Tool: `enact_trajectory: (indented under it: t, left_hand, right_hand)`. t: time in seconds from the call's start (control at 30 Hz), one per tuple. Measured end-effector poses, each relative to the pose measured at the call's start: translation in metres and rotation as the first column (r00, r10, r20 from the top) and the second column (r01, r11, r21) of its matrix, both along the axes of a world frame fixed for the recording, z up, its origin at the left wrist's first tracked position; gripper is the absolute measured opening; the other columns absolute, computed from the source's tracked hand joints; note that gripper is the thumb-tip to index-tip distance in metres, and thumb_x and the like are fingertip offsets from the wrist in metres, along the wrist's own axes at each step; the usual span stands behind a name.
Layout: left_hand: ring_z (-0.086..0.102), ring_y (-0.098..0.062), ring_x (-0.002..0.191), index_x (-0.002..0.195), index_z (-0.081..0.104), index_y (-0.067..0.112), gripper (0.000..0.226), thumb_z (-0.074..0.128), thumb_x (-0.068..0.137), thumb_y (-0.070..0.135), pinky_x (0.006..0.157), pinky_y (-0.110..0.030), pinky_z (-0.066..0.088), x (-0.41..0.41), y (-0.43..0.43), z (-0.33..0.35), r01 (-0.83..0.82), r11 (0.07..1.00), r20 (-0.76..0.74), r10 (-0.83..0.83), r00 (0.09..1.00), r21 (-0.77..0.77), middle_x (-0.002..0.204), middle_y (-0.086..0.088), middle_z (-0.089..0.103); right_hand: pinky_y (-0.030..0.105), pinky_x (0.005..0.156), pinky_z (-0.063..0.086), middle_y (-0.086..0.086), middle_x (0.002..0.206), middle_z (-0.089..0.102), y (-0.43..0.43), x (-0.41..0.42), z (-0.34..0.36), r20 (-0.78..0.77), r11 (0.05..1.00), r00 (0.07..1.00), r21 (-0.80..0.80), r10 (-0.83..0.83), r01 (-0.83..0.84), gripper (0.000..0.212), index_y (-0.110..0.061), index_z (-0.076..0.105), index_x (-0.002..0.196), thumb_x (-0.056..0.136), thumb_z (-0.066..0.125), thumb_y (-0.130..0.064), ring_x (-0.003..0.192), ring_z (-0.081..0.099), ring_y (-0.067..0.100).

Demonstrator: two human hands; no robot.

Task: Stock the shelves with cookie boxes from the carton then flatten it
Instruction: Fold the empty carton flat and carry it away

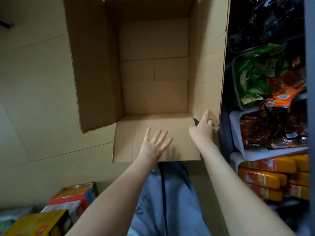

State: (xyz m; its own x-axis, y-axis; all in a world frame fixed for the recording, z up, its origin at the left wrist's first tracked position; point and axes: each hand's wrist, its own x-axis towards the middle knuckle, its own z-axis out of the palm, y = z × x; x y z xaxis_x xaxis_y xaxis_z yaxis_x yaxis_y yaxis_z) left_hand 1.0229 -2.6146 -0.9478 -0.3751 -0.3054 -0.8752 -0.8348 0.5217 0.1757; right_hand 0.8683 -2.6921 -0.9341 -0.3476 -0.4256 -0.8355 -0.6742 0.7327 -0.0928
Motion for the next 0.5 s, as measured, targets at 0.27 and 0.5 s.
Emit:
enact_trajectory:
  t: [0.27,0.5]
  left_hand:
    - [0.017,-0.034,0.142,0.149,0.005,0.007,0.075,0.049,0.089,0.012,0.115,-0.05,0.018,0.022,-0.003,-0.006,-0.16,0.983,-0.029,0.158,0.987,-0.095,0.155,-0.018,0.011]
    - [0.044,-0.028,0.121,0.129,0.039,0.009,0.039,0.042,0.091,0.016,0.099,-0.037,0.036,0.019,-0.017,-0.01,-0.351,0.928,-0.156,0.33,0.931,-0.129,0.137,-0.01,0.04]
  right_hand:
    - [0.039,0.102,0.034,0.011,0.15,0.026,-0.006,-0.01,-0.011,0.095,0.999,0.995,-0.01,-0.03,0.031,0.055,-0.013,0.021,0.148,0.097,0.04,-0.014,0.133,0.034,0.032]
    - [0.045,0.103,0.036,0.011,0.154,0.018,0.013,-0.011,-0.025,0.09,0.954,0.977,0.249,-0.193,0.165,0.074,-0.033,0.0,0.149,0.092,0.043,-0.014,0.13,0.038,0.037]
